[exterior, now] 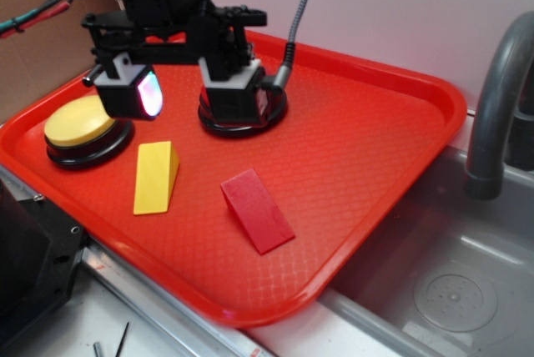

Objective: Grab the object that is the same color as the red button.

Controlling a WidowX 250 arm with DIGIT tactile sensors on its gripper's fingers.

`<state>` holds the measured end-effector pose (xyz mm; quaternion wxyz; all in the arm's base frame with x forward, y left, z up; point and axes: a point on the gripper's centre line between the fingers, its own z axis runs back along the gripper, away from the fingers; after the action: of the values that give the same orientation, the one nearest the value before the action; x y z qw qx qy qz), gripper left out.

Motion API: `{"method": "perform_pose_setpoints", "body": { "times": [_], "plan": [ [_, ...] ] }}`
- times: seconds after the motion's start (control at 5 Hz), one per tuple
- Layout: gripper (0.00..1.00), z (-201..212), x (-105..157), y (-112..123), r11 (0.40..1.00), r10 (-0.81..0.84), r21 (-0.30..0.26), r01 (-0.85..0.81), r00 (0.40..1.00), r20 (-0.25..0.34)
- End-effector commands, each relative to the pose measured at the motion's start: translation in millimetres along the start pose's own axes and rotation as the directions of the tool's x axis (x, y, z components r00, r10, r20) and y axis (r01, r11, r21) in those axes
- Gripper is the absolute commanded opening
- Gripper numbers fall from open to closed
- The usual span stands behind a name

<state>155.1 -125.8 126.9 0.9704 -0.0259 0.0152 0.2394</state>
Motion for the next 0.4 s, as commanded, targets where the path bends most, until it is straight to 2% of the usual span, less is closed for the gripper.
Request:
{"method": "perform_pose_setpoints", "body": {
  "times": [0.0,0.2],
  "plan": [
    [1.00,-45,5,-18,0.979,0.188,-0.080,-0.186,0.982,0.019],
    [1.00,-62,10,-14,0.939,0.335,-0.094,-0.331,0.942,0.026]
  ]
}}
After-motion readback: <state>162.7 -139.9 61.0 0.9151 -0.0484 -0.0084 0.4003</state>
